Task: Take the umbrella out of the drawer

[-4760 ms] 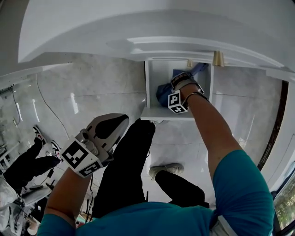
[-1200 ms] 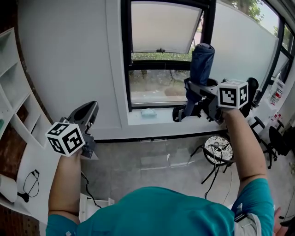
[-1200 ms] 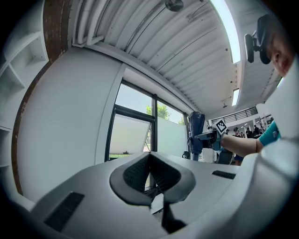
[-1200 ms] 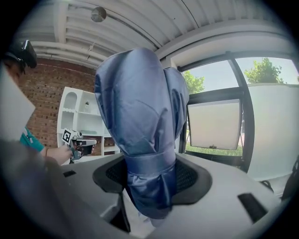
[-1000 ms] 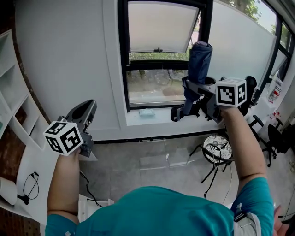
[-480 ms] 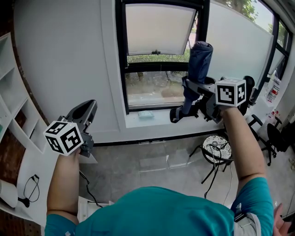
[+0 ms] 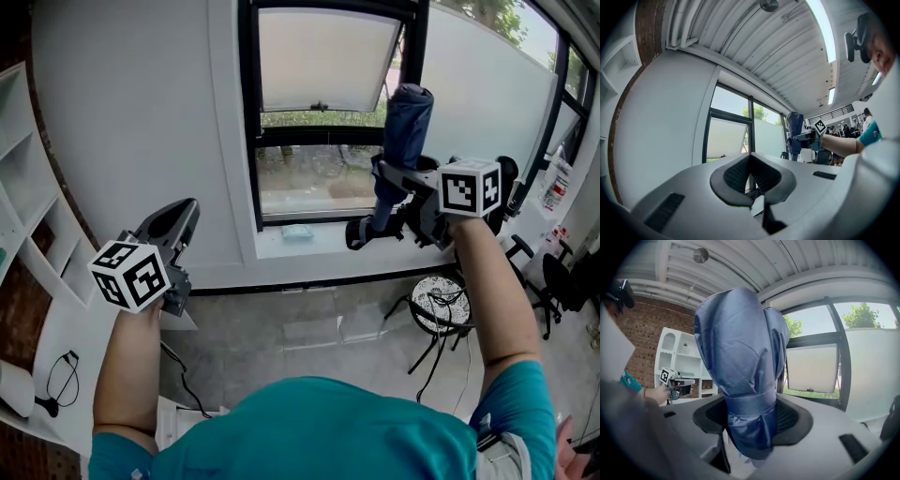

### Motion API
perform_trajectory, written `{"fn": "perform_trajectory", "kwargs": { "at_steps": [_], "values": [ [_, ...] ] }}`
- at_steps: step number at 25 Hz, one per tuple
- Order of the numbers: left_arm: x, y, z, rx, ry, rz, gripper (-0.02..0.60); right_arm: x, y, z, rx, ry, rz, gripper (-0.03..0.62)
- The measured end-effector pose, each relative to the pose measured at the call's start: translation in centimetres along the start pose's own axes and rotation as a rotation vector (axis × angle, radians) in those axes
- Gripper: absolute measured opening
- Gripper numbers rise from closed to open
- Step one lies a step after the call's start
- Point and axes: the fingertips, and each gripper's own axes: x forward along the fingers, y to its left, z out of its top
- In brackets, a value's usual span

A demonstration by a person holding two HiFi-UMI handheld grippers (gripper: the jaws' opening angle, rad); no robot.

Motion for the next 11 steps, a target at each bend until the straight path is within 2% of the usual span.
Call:
{"fn": "perform_trajectory", "kwargs": {
  "at_steps": [11],
  "values": [
    [-0.08, -0.30, 0.12, 0.001, 0.003, -0.001, 0.012, -0.01, 0.21, 0.09, -0.002, 0.000, 0.007, 0.259]
  ]
}}
